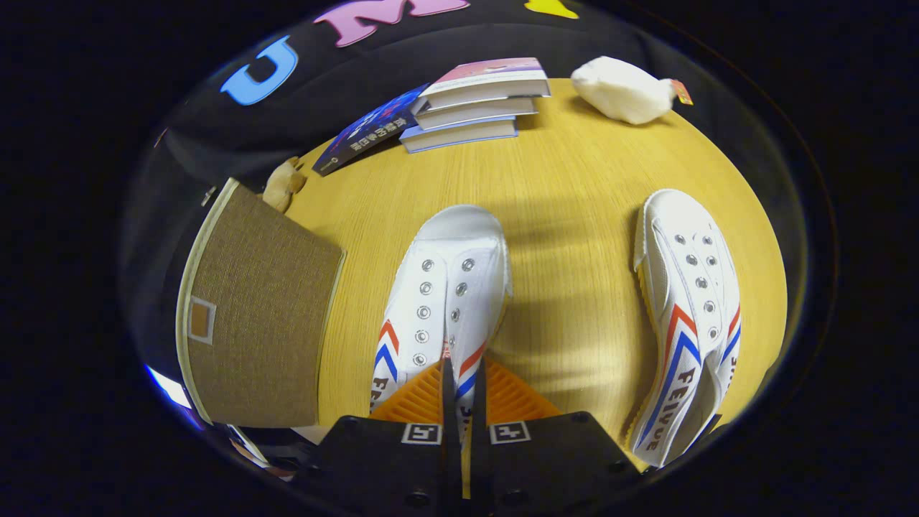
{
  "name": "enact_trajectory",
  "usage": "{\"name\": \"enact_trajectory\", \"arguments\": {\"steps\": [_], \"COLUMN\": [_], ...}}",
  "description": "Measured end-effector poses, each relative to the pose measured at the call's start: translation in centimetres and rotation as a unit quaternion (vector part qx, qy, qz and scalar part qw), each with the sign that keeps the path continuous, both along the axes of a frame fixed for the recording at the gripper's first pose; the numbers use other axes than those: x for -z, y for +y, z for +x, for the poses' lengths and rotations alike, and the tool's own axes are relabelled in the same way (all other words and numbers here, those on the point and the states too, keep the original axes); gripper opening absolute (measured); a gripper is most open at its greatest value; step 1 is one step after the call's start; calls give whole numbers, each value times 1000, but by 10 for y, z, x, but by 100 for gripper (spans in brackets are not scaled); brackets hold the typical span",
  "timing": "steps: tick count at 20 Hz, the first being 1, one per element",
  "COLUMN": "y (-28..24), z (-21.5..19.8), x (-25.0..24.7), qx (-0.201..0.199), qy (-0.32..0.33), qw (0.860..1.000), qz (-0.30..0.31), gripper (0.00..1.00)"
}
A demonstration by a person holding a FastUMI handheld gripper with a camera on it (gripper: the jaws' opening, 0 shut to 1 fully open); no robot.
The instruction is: Open the storage box then place both shoes into the box .Put the left shoe in first, then the right shoe, with the right side of both shoes facing outward in a uniform manner.
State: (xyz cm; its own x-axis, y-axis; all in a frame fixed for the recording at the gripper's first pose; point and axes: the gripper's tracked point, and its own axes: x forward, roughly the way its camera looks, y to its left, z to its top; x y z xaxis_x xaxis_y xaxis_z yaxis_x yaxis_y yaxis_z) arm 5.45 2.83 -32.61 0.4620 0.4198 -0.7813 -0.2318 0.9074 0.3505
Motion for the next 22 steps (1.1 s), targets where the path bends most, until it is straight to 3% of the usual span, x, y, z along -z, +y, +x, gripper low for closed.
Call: {"name": "enact_trajectory", "arguments": {"steps": [6, 11, 16, 18, 22], "y": [0, -1, 32, 62, 137], "z": [-3, -12, -31, -41, -67], "x": [-32, -115, -197, -219, -240], "qx": [78, 120, 120, 124, 96], "qy": [1, -41, -82, -86, -67], "qw": [997, 990, 988, 985, 983], "qz": [30, 57, 59, 86, 144], "gripper": [5, 5, 5, 5, 5]}}
